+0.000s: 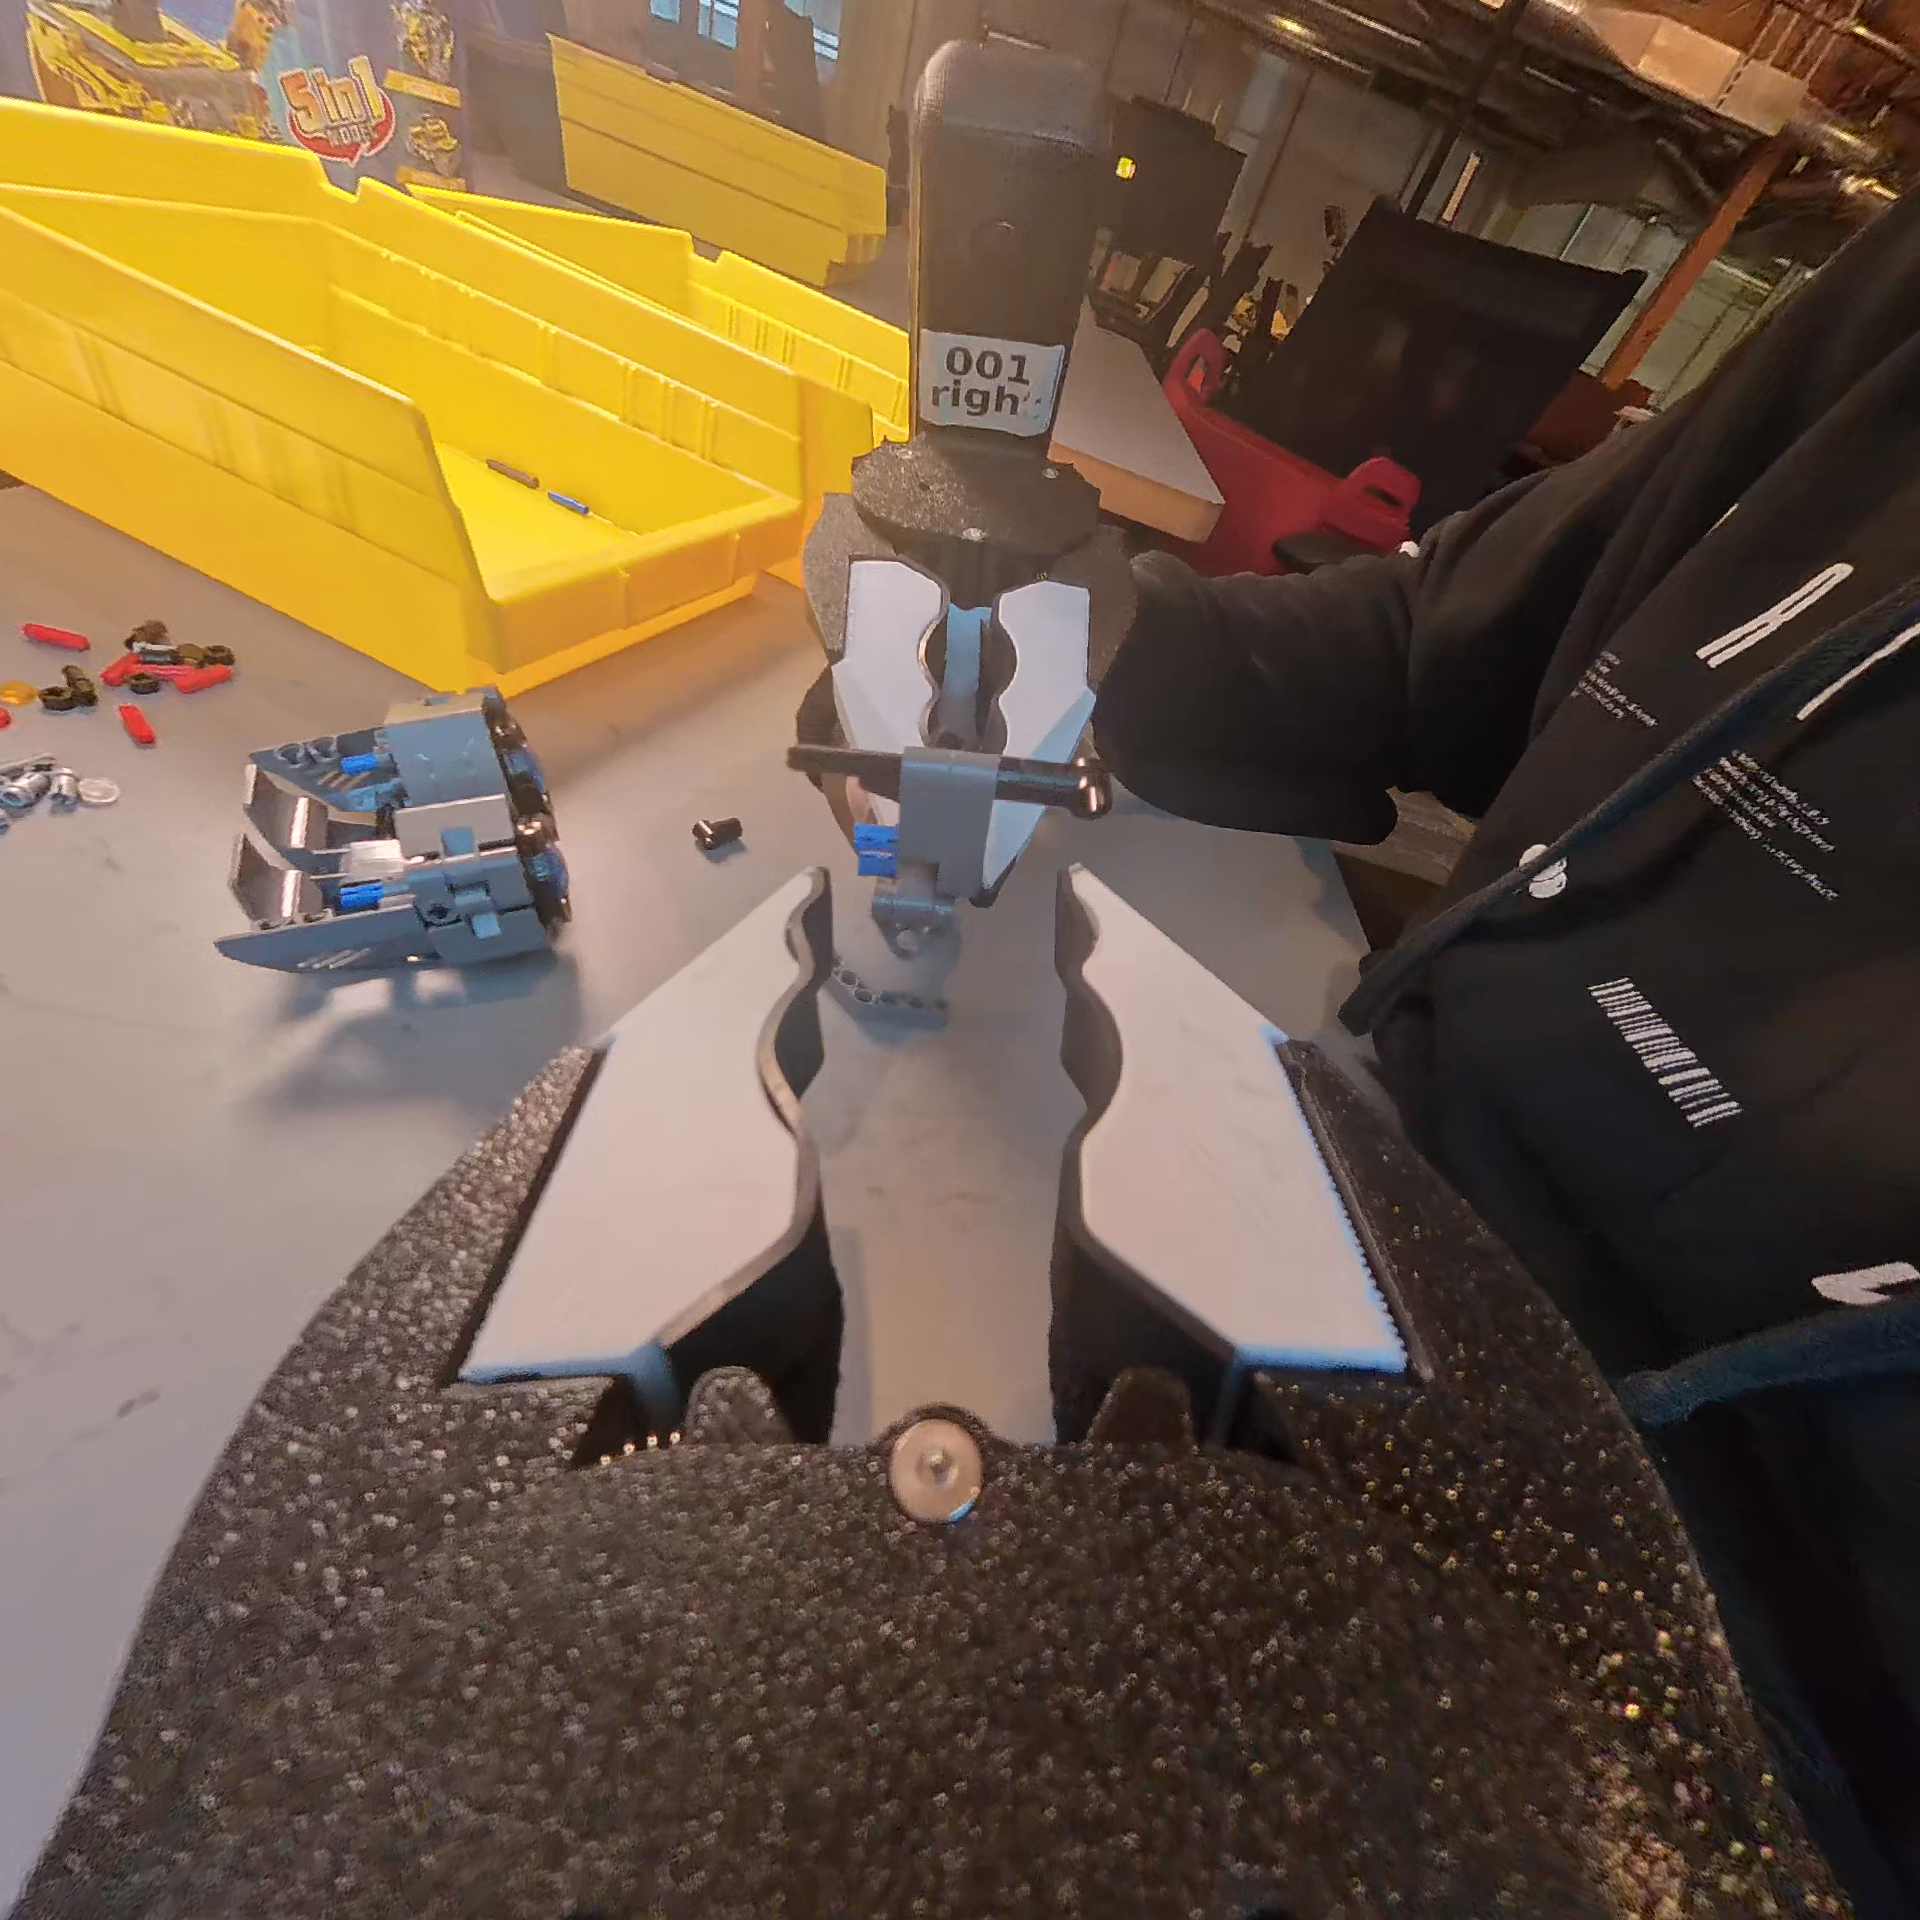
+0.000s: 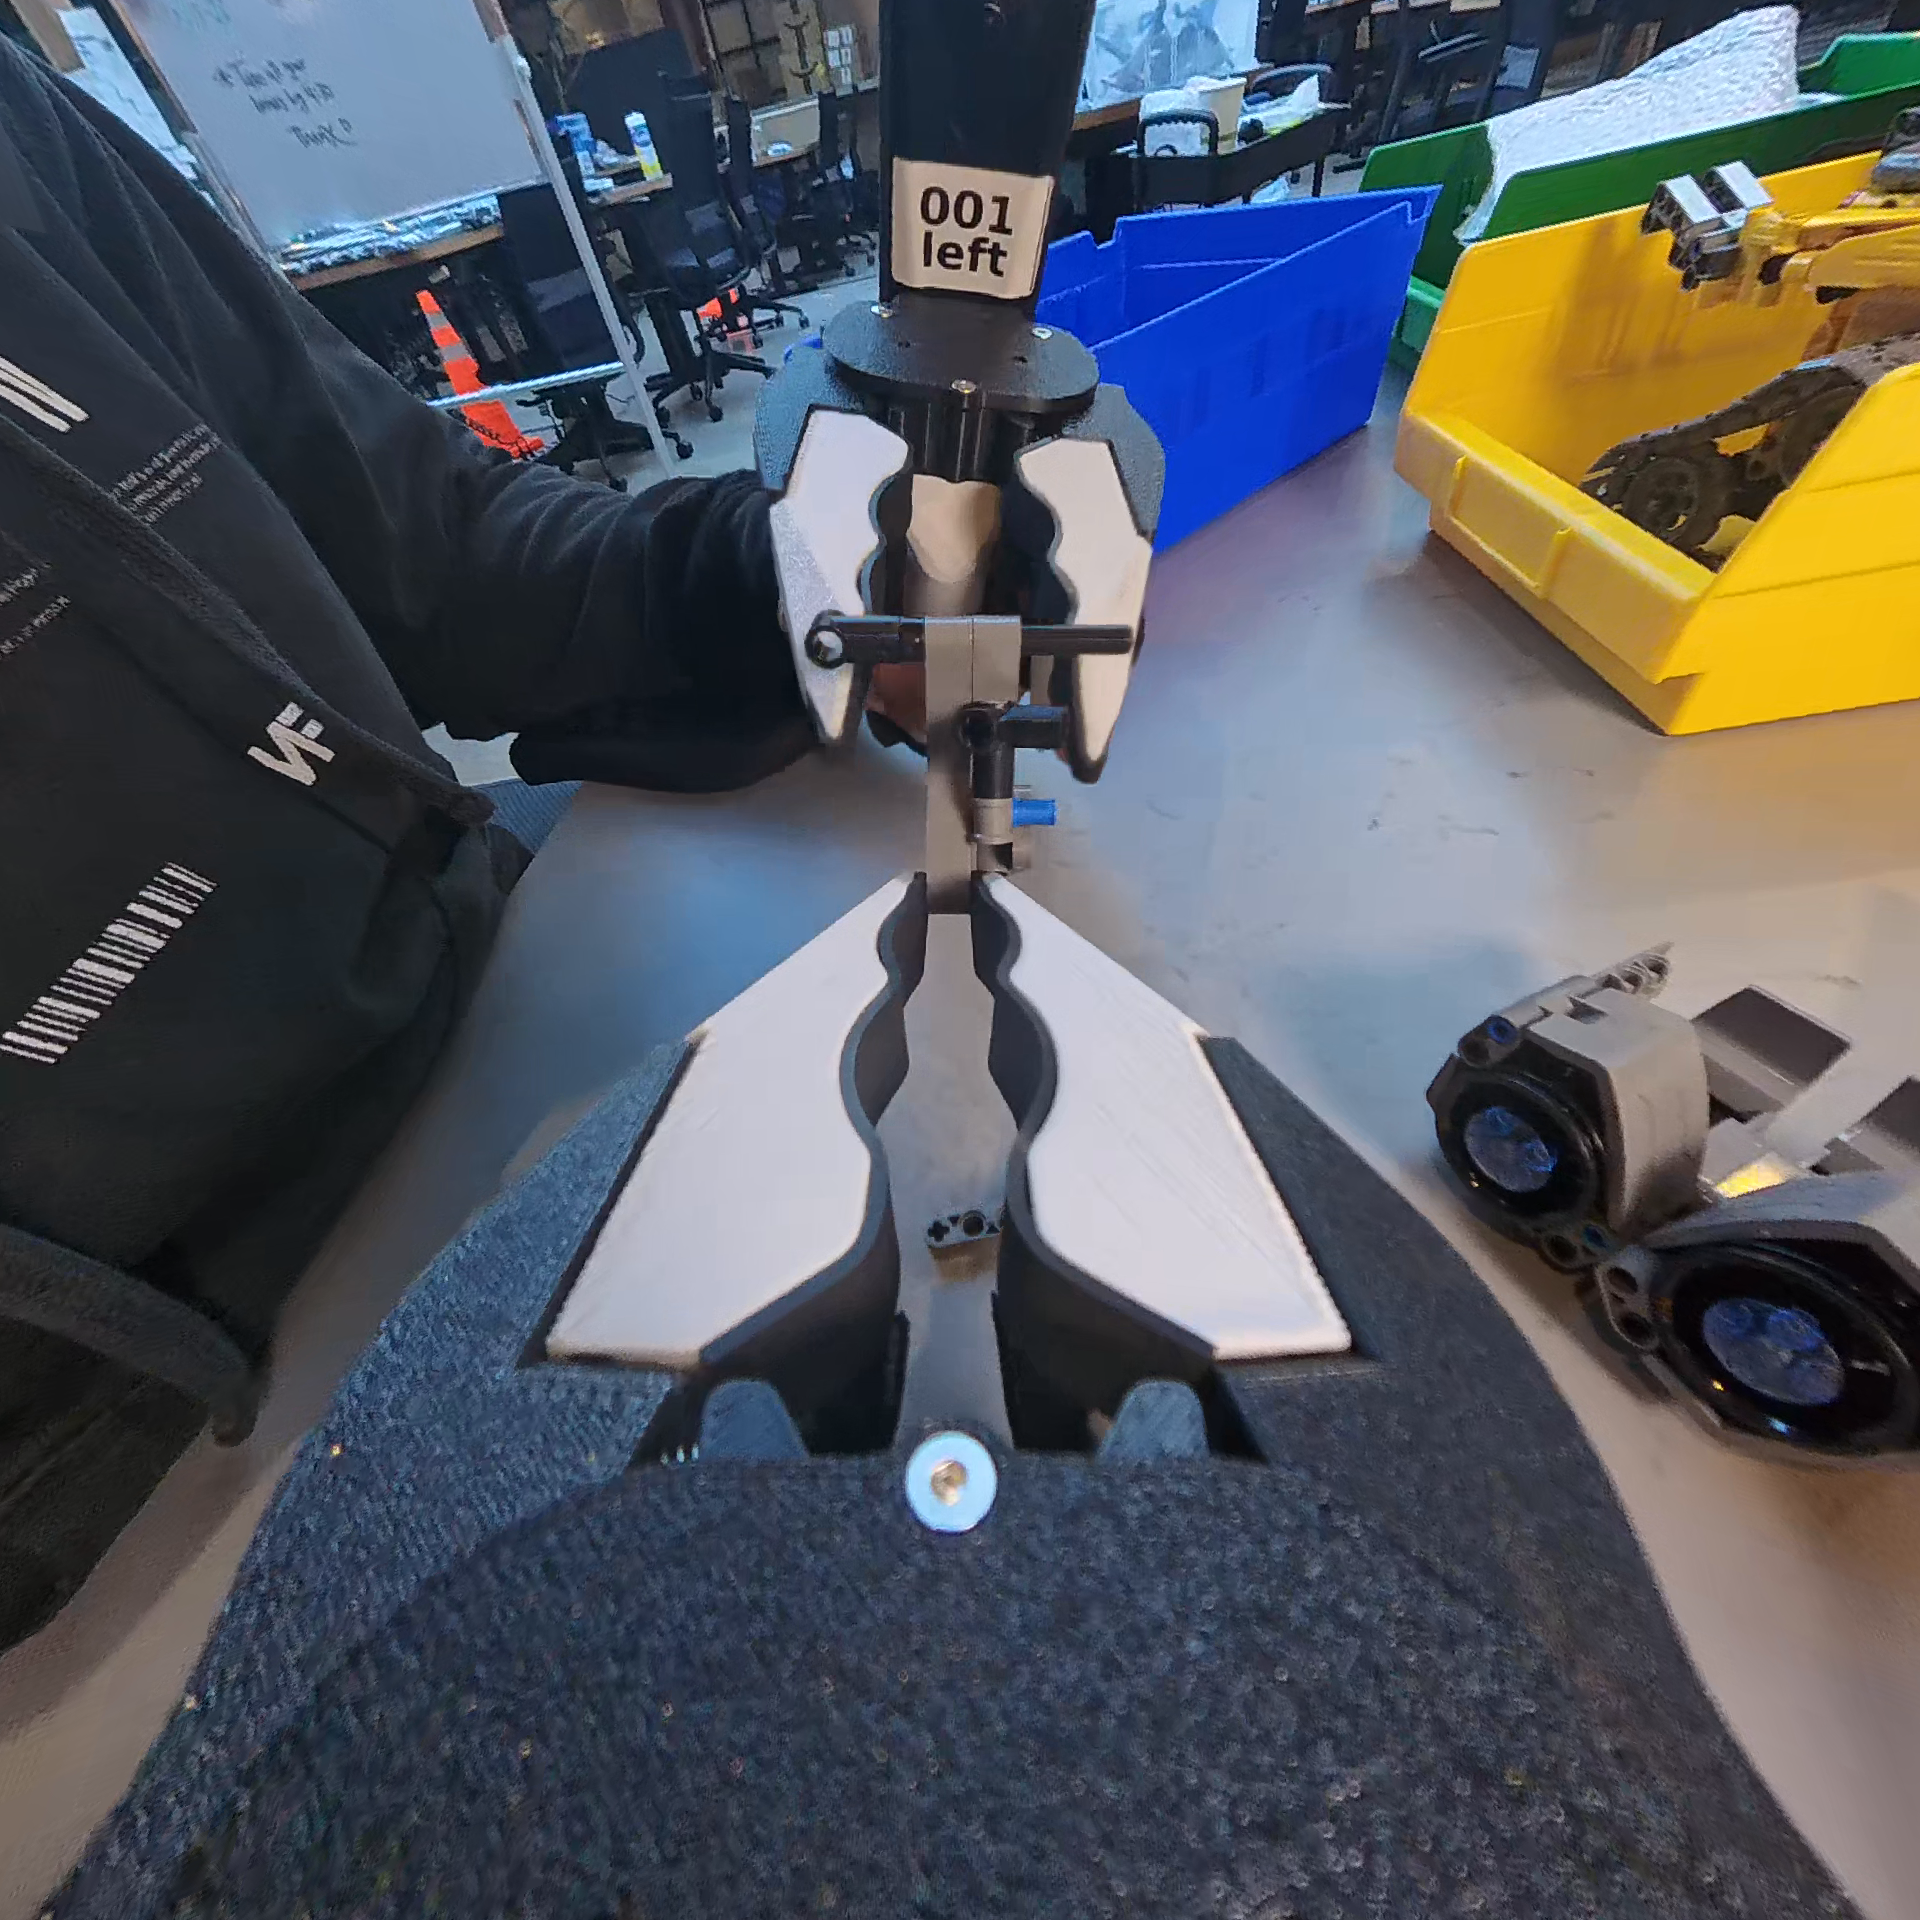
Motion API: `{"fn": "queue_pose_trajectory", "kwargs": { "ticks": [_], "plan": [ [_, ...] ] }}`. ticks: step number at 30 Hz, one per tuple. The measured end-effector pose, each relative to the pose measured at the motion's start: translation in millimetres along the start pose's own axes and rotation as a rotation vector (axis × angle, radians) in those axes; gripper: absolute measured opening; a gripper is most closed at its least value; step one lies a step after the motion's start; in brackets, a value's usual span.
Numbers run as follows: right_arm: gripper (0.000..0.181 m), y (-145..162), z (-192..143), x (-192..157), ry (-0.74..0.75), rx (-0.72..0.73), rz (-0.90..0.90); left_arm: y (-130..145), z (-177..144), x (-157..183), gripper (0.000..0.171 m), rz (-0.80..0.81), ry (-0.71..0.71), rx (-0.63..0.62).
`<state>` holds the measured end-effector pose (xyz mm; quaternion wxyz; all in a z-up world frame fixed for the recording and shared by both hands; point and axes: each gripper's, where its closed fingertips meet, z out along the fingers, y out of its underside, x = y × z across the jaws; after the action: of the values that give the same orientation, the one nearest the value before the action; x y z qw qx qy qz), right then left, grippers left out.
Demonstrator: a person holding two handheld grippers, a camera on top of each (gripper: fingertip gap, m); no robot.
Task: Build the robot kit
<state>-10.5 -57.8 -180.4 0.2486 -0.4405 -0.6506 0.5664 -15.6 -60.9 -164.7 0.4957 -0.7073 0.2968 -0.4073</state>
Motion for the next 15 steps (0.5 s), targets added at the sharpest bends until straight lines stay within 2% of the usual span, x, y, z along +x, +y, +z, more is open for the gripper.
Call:
{"fn": "queue_pose_trajectory", "kwargs": {
  "ticks": [5,9,15],
  "plan": [
    [0.007,0.6,3.8,3.4,0.038,-0.009,-0.008,-3.6,4.3,-6.3,0.016,-0.003,-0.047,0.024],
    [0.007,7.0,8.0,5.7,0.062,-0.044,-0.033,0.3,6.7,-6.4,0.015,0.025,-0.064,-0.002],
    [0.008,13.3,8.0,11.9,0.113,-0.085,-0.069,5.1,8.8,-10.8,0.014,0.196,-0.182,-0.081]
  ]
}}
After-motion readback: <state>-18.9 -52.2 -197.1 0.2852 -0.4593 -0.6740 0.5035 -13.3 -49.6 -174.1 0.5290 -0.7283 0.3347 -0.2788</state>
